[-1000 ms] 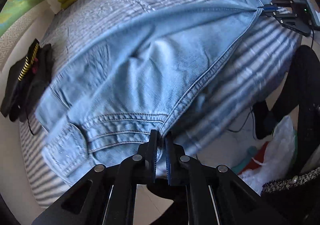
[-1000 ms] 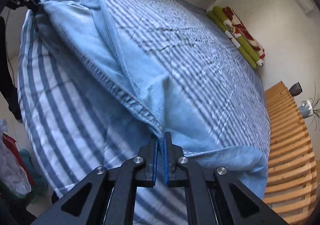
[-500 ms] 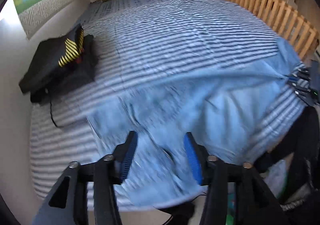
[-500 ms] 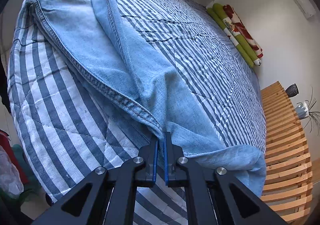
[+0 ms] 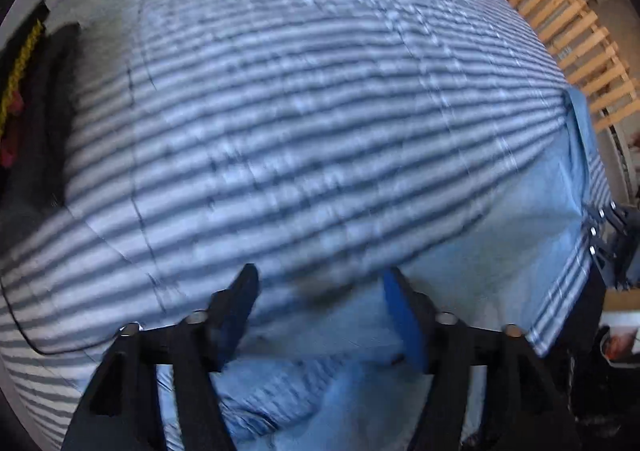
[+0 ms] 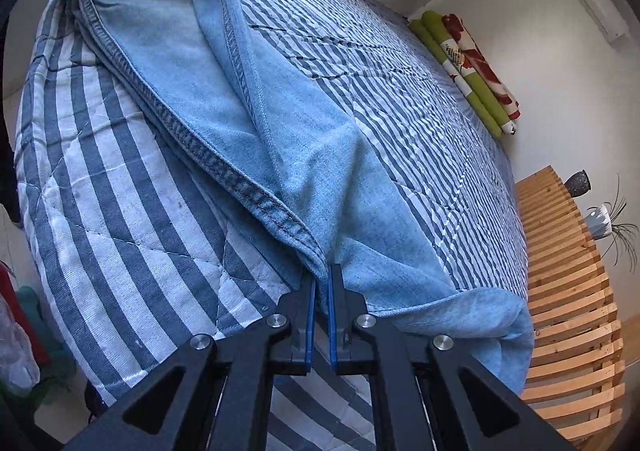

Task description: Fold clothes

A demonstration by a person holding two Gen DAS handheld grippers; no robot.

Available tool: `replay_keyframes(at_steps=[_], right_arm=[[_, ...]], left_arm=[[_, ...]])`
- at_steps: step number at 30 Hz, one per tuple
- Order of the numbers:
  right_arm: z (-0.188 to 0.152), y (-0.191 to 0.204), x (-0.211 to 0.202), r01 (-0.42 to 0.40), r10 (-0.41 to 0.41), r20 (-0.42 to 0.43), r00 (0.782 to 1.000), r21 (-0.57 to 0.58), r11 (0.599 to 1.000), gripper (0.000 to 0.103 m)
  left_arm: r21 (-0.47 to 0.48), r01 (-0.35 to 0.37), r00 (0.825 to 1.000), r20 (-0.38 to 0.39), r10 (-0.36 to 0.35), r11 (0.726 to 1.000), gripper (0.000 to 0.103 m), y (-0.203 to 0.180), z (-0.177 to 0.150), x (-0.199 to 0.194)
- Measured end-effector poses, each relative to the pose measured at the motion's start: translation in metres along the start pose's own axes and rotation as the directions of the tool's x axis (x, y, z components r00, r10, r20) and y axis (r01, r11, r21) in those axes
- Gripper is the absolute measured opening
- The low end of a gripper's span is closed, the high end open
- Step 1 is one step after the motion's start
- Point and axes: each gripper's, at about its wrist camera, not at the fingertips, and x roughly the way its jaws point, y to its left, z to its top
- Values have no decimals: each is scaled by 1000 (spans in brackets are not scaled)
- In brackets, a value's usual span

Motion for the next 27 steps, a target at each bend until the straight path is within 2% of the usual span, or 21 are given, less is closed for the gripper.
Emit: replay_keyframes(at_steps=[1,4,7,8,10,12,14,15,16,17,19,20,22,23,25,26,27], right_arm=[[-1,0,-2,3,-3,6,1000,-3,1000,5],[-3,-4,-4,2,-2,18,1000,-5,1000,5],[-3,-5,-5,1,-1,21,1000,4,1000,5],[-4,-4,-4,2,-2,22,1000,5,1000,5],[-5,-3,-3,4,-4,23,1000,0,1000,5],[-6,-2,-4,4,-4,26,1000,-2,1000,5],[-6,-3,-4,4,-4,29,1000,-2,1000,5],[-6,-3,-4,3,-3,28,1000,0,1000,5],[-6,-4,-4,1,-1,27,1000,4,1000,5],[-5,-4,-3,-3,3,25,1000,8,1000,5],[-5,-4,-1,-6,6,19,1000,11,1000,5],[-4,-3,0,-5,5,15,1000,8,1000,5],[-4,-2,1,-1,1,9,1000,4,1000,5],[-3,-3,0,-1,1,6,1000,4,1000,5],[-2,-3,1,-4,4,-3,1000,8,1000,5],[-2,-4,1,-5,5,-9,1000,13,1000,5],[-1,-4,1,-6,6,-13,1000,18,1000,5]], left_arm=[[7,24,1000,-19,-23,1000,50,-4,-10,2],[75,-25,999,-25,27,997,50,-29,-52,-3],[62,-70,997,19,69,996,51,-40,-78,-15],[30,-77,996,36,76,997,52,-39,-82,-21],[3,-80,995,61,80,997,58,-37,-85,-32],[0,-169,978,120,168,986,62,-35,-91,-49],[-25,-206,966,157,207,978,74,-25,-95,-66],[-19,-256,950,177,255,966,78,-22,-98,-72],[17,-343,923,194,333,939,79,-23,-100,-74],[58,-396,906,189,380,916,79,-23,-100,-74],[173,-500,863,177,472,849,79,-22,-91,-66],[216,-525,850,181,495,823,79,-23,-87,-61],[277,-543,839,165,518,792,79,-21,-76,-51],[301,-541,840,156,519,785,79,-19,-68,-42],[353,-508,857,117,502,786,79,-16,-55,-30],[394,-493,860,88,502,776,79,-15,-51,-20],[428,-471,865,52,499,771,72,-13,-49,-10]])
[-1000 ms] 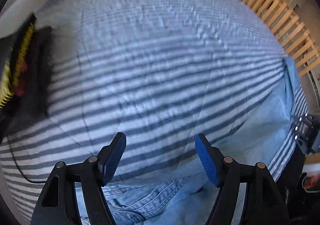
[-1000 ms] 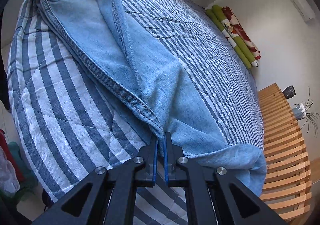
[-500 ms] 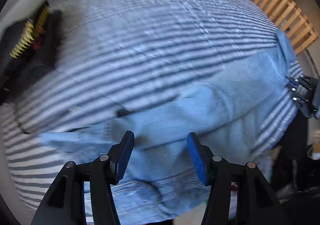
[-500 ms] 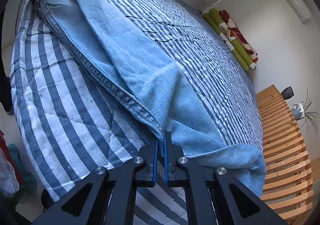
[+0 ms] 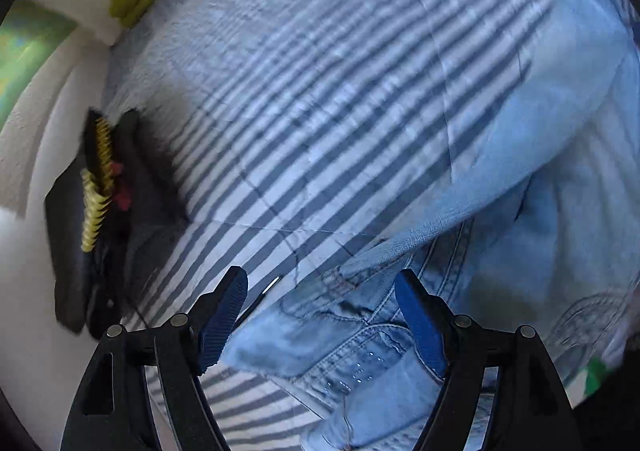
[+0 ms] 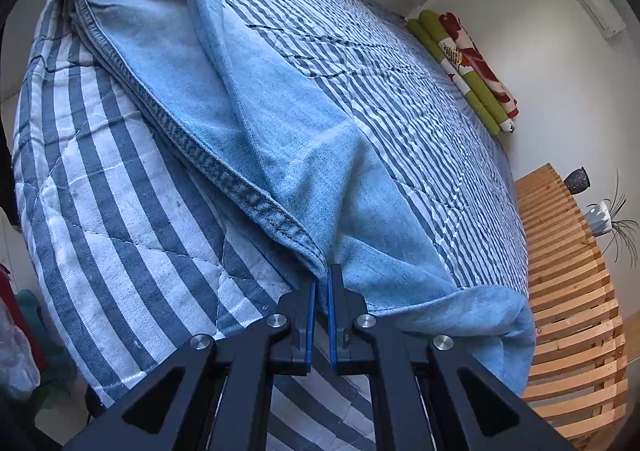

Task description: Fold clothes

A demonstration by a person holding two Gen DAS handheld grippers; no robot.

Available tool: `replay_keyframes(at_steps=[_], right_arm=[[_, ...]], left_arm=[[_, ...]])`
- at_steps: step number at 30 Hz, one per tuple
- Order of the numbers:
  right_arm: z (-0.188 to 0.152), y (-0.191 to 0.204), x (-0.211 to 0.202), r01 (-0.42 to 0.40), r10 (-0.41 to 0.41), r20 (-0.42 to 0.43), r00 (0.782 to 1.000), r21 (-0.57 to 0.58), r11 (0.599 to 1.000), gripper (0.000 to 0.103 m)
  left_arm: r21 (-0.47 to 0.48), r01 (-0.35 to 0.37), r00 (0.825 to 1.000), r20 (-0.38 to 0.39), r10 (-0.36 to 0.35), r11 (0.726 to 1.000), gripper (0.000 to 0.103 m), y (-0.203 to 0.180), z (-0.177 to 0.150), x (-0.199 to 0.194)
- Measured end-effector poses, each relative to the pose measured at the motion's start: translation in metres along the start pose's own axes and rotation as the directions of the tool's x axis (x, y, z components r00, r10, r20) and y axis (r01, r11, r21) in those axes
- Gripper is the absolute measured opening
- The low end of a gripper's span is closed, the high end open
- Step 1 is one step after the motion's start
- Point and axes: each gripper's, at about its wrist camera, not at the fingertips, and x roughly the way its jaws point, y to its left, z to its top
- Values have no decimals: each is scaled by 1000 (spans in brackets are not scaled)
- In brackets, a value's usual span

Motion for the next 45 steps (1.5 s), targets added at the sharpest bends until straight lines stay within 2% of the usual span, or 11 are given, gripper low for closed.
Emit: replay_keyframes(at_steps=[3,6,10,14,18,20,30,33,39,43,45], right_arm=[[2,-2,-1,-1,1,-9,1000,17,1000,5],[8,-8,-2,-2,3,-15,1000,43,999,4],[21,-29,-17,35,-38,38,999,72,997,4],[22,-41,-46,94,-102,111,989,76,993,4],[-4,-23,-43,42,-46,60,997,75,996,4],[-15,-14,-40,32,-36,46,998,74,997,4],[-20,-16,-37,29,-33,42,999,87,996,4],[-17,-16,-36,30,-33,37,999,78,997,4],[-15,-17,-36,42,-45,37,998,79,996,4],[-15,-17,-35,40,-43,35,998,79,996,4],[-15,-18,-35,38,-41,37,998,80,996,4]], left_arm=[[-34,72,995,-66,-74,997,15,-4,-1,17],[-45,36,999,-22,-37,998,12,-11,-5,1],[-122,-39,998,47,45,992,12,-2,-25,-52],[-103,-172,973,139,185,980,12,-54,-68,-109],[11,-143,988,67,142,990,11,-137,-112,-87],[-7,-71,996,45,71,997,10,-151,-118,-74],[-112,0,999,52,6,994,14,-159,-118,-60],[-172,46,997,67,-35,984,32,-151,-124,-73],[-315,124,988,131,-86,941,35,-129,-143,-88],[-259,118,990,112,-91,959,44,-157,-144,-78],[-229,99,991,108,-76,968,62,-170,-142,-71]])
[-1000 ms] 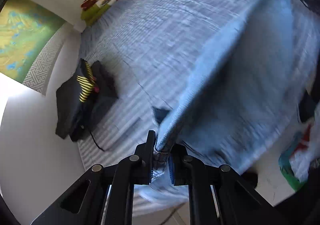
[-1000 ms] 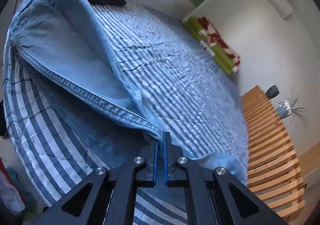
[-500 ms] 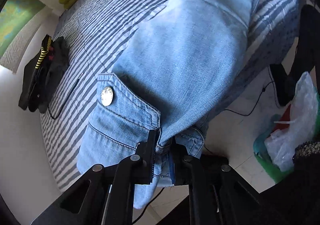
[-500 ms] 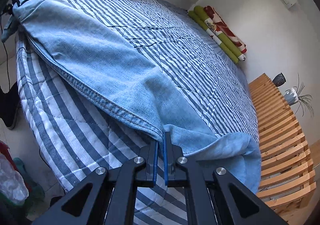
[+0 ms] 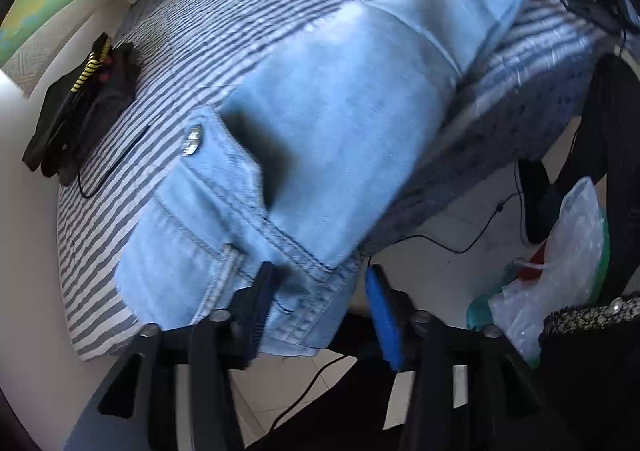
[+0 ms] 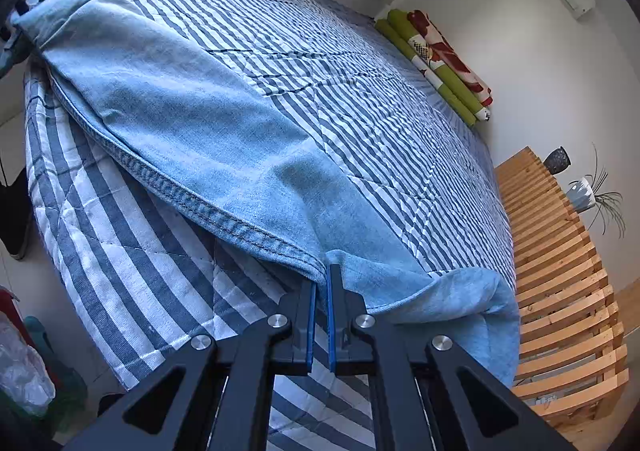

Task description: Fold clothes

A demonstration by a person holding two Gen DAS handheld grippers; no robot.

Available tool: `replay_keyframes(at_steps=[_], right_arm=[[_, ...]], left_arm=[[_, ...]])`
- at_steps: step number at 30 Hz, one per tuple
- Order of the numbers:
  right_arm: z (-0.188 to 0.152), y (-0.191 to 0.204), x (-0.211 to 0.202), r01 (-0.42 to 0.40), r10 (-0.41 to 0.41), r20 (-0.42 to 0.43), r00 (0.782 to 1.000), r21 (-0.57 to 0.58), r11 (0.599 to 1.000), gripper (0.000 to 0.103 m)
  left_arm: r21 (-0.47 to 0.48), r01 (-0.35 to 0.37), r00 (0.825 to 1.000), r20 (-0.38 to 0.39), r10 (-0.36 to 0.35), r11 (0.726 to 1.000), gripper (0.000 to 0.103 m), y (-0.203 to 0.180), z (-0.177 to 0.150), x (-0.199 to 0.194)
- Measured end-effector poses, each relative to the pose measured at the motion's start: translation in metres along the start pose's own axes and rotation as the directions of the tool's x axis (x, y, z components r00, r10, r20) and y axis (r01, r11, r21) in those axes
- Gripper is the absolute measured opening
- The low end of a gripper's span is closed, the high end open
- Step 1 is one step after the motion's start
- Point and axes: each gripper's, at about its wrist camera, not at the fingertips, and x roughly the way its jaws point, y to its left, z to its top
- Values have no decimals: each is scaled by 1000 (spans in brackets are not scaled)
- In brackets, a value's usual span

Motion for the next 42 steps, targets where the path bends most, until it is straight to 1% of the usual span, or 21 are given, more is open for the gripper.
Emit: replay_keyframes(at_steps=[5,12,14,16,18,20,22,23,24,25,26,28,29,30,31,33,35,36,38,40,42], right_arm=[[14,-14,2,-34,34,5,999,54,998,4],[76,-66,21,-71,61,61,996,171,983,4],[93,-77,35,-70,60,55,997,187,980,4],[104,-85,49,-85,78,42,996,207,975,4],[112,-93,64,-99,96,25,995,225,969,4],[121,-98,85,-100,105,-6,994,243,965,4],[133,-109,114,-109,132,-61,989,291,950,4],[139,-115,133,-112,151,-96,984,330,937,4],[144,-117,150,-118,177,-136,975,358,926,4],[149,-117,175,-143,233,-205,951,377,915,4],[150,-117,187,-150,258,-235,937,396,906,5],[152,-110,200,-155,272,-291,917,367,917,6],[153,-106,197,-151,252,-291,923,330,932,6],[153,-105,189,-142,226,-276,934,294,945,12],[153,-106,182,-146,223,-262,939,283,948,15],[150,-113,169,-160,232,-233,944,290,944,34],[147,-120,153,-131,188,-187,964,281,951,36],[143,-123,143,-153,206,-157,966,297,943,36],[131,-122,120,-242,290,-100,952,335,911,36],[114,-112,97,-299,340,-70,938,337,893,36],[91,-94,75,-370,413,-47,910,359,857,36]], left_arm=[[56,-114,993,9,114,992,64,-9,13,28],[10,-51,998,23,51,999,65,38,47,18],[-8,-4,1000,15,4,1000,66,47,53,15],[15,-6,1000,14,6,1000,66,48,56,11],[-14,20,1000,6,-20,1000,66,58,64,13],[-13,18,1000,0,-18,1000,66,70,80,17],[27,-28,1000,-6,28,999,66,84,105,23],[13,-34,999,-18,35,999,69,102,126,29],[-11,-33,999,-31,33,999,72,118,141,35],[-46,-48,998,-50,46,998,73,138,158,41],[-71,-79,995,-63,74,994,76,161,175,46],[-150,-136,990,-60,128,979,74,197,194,41],[-183,-143,990,-41,138,973,74,213,200,32],[-200,-166,986,-20,165,966,74,224,202,22],[-217,-192,980,1,197,957,74,233,200,11],[-237,-190,978,40,205,953,74,239,188,-11],[-258,-184,978,53,204,948,75,235,167,-21],[-271,-160,983,44,178,949,75,232,152,-21],[-314,-115,992,21,128,942,75,230,125,-13],[-367,-61,998,-13,60,928,75,224,94,2],[-422,-42,999,-47,25,906,75,218,64,20]])
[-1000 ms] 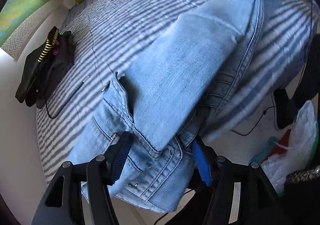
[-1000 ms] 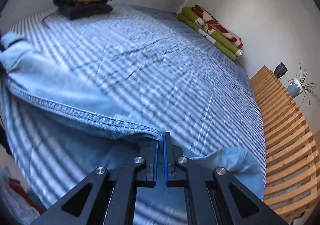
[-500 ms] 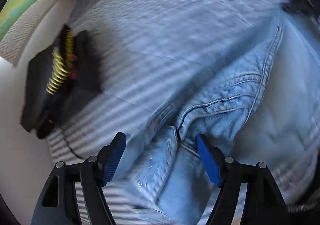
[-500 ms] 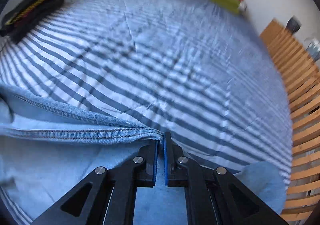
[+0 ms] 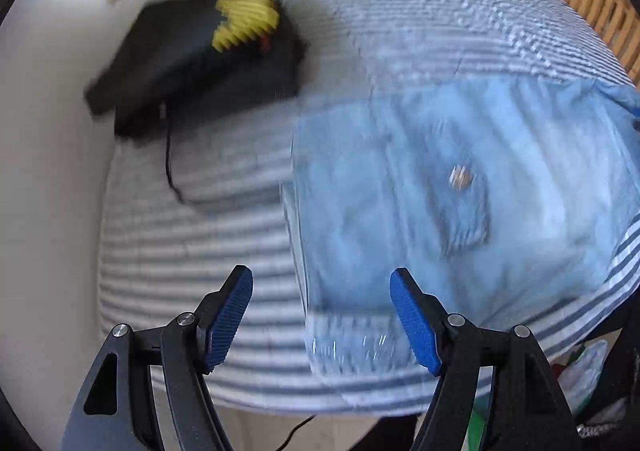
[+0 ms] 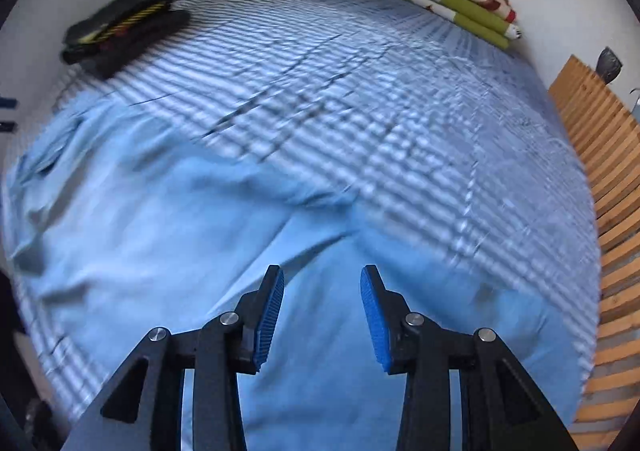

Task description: Fold clothes

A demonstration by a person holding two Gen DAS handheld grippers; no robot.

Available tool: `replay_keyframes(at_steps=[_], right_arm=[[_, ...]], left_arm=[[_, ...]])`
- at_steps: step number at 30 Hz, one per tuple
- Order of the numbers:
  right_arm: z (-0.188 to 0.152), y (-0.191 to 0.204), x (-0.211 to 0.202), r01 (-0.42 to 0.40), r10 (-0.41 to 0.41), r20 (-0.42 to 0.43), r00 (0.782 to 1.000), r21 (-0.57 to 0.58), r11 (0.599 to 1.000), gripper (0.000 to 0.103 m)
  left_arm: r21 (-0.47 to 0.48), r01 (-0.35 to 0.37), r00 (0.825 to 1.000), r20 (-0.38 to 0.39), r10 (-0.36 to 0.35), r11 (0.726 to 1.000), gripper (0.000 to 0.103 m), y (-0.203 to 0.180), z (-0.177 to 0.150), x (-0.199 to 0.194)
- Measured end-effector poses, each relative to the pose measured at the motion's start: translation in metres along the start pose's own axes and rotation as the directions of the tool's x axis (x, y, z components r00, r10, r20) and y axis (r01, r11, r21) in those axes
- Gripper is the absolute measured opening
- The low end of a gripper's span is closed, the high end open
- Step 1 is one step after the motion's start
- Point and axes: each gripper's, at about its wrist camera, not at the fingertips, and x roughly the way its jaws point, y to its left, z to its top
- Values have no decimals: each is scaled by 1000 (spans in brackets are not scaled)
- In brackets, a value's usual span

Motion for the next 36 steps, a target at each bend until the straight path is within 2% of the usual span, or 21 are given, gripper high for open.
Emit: replay_keyframes(at_steps=[1,3,5,9,11,13,14,15,18,19,20,21,23,25,26,27,28,30,33,35,36], right_arm=[[-18,11,-5,-55,55,-3,999,24,998,36],[-38,33,-14,-156,156,10,988,49,987,36],[-49,71,-22,-239,237,34,971,32,971,36],[-38,158,-26,-371,376,85,923,-73,926,37],[-25,198,-21,-432,441,71,894,-117,894,37],[-7,232,-11,-462,474,39,880,-165,872,38],[0,249,-6,-463,475,24,880,-189,866,38],[3,261,-2,-450,463,20,886,-204,870,38],[12,286,12,-394,404,-12,915,-250,885,38],[13,291,15,-388,394,-29,919,-256,885,36],[11,296,18,-370,371,-46,927,-267,890,20],[9,298,21,-349,346,-60,936,-282,894,6],[3,303,18,-332,333,-50,941,-312,890,6],[0,300,14,-355,354,-68,933,-329,875,6],[0,298,10,-378,376,-73,924,-329,865,6],[1,292,9,-400,396,-81,914,-324,857,7],[4,289,8,-419,413,-88,906,-316,851,7],[7,287,8,-409,402,-88,911,-296,863,10],[15,282,10,-404,399,-74,914,-274,873,10],[21,271,5,-402,404,-46,914,-248,881,10],[26,265,3,-401,404,-36,914,-232,886,10]], left_arm=[[-66,37,999,-19,-38,997,75,8,-13,10],[-191,122,991,-37,-132,974,75,24,-30,23],[-255,152,986,-22,-163,955,75,30,-38,30],[-279,230,973,47,-226,932,75,28,-35,29],[-274,262,964,41,-261,925,75,23,-27,37],[-257,247,968,23,-249,934,73,17,-24,46],[-257,243,969,24,-245,935,61,15,-23,49],[-266,243,969,28,-244,933,44,15,-23,52],[-300,230,973,63,-222,926,9,21,-24,52],[-294,230,973,72,-218,928,7,22,-26,50],[-281,240,971,86,-224,929,3,22,-29,46],[-264,243,970,96,-226,933,3,21,-31,41],[-242,248,967,122,-224,938,4,22,-36,32],[-249,251,966,132,-224,935,8,32,-34,30],[-258,256,964,138,-227,932,13,37,-31,28],[-264,266,961,147,-234,927,25,42,-23,26],[-266,278,957,165,-241,923,31,46,-14,25],[-247,294,950,181,-254,924,60,51,7,29],[-195,298,950,158,-270,934,64,44,46,51],[-174,247,966,126,-227,953,64,40,68,71],[-189,251,966,115,-233,949,64,41,76,80]])
